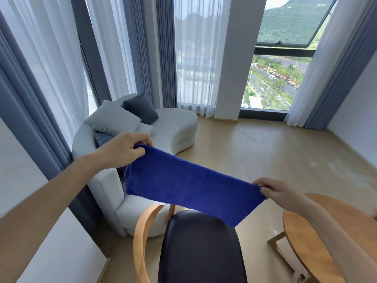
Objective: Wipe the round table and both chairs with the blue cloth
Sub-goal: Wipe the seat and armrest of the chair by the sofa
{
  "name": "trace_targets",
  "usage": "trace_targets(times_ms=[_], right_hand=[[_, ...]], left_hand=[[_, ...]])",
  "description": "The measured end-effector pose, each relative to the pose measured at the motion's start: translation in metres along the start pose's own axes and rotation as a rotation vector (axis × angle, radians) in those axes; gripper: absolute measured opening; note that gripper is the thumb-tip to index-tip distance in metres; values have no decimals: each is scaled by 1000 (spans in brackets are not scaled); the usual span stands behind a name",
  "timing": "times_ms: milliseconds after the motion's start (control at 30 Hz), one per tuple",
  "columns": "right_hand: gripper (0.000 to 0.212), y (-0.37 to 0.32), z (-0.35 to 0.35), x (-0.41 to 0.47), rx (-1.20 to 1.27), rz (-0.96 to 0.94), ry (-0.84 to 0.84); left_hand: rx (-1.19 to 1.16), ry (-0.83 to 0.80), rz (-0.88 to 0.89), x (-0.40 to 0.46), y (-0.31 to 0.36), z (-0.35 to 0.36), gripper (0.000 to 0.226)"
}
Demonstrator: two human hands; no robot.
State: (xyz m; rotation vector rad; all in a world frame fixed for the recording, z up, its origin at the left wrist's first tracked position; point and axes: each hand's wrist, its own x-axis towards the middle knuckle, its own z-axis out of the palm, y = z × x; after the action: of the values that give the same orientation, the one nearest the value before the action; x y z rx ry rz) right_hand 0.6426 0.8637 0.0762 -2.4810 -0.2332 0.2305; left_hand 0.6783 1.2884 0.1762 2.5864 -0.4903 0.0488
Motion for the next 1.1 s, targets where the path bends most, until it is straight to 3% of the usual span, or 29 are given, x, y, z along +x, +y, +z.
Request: trace_targets(times_ms=[133, 267, 367, 433, 500, 567, 667, 767, 967, 1100], right_hand=[[27, -5, -8, 4, -165, -31, 43], [27, -23, -16, 3, -398, -56, -120], [29, -37, -19, 0, -584, -134, -177], [27, -41, -19, -4, -622, -207, -92], [20, -40, -22, -11, -650, -312, 114], [22, -38, -28, -20, -647, -390, 305], [21, -50, -35, -22, -666, -442, 457], [25, -84, -28, 4, -544, -429, 520], [24, -134, 8, 51, -223, -540, 351], [30, -153, 15, 51, 7, -480, 365]], left_hand=[[100, -57, 22, -4, -19, 13, 33], [350, 5, 31, -6, -36, 28, 31], [367, -17, 45, -10, -36, 31, 30], [357, 18, 43, -16, -33, 30, 30], [368, 99, 83, -28, -33, 27, 27], [386, 193, 160, -43, -37, 20, 25], [391, 254, 289, -48, -36, 9, 20], [331, 208, 443, -16, -20, 13, 28], [257, 150, 649, 28, 45, 40, 18], [117, 201, 627, 35, 61, 52, 24]])
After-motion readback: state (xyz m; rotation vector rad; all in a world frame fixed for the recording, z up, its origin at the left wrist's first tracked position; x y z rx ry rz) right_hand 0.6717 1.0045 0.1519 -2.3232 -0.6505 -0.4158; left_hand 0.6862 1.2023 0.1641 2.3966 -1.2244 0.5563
